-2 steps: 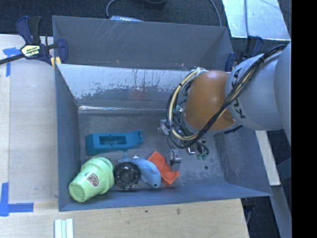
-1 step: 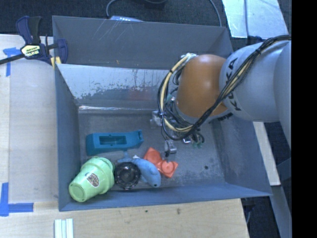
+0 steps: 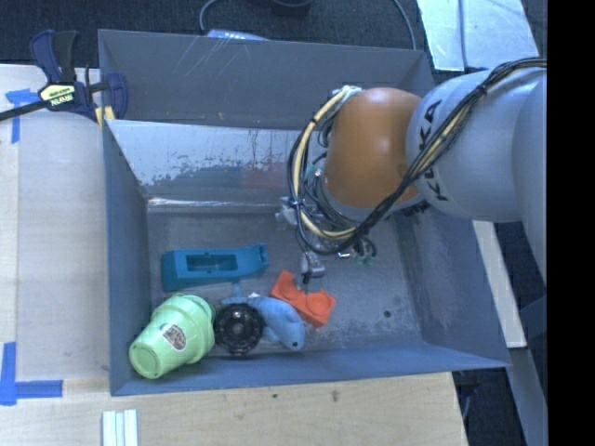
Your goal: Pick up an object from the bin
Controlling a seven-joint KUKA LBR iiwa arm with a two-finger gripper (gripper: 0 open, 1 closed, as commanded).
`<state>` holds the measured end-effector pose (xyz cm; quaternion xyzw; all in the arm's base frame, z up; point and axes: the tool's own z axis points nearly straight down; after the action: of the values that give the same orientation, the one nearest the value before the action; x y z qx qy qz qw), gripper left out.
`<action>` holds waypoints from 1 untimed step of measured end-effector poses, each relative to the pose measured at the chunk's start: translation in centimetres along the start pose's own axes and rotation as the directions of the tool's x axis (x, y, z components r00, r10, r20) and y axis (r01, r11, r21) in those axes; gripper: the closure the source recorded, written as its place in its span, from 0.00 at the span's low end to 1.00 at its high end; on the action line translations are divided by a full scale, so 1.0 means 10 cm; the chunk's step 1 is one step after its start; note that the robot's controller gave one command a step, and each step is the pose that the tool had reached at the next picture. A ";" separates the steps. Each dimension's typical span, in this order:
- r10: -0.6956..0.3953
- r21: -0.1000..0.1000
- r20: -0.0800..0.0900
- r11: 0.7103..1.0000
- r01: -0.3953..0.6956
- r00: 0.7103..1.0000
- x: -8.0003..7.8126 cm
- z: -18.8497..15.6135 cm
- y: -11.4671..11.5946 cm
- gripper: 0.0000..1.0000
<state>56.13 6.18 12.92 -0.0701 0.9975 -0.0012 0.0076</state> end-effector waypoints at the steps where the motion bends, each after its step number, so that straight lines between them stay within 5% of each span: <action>1: 0.138 -0.001 0.001 0.990 -0.138 0.990 0.15 -0.15 -0.16 0.00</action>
Offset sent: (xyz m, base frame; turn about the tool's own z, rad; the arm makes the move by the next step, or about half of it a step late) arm -0.0073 0.0408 -0.0209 -0.0040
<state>54.86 4.36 14.37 -0.0008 1.0000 -0.0002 0.0084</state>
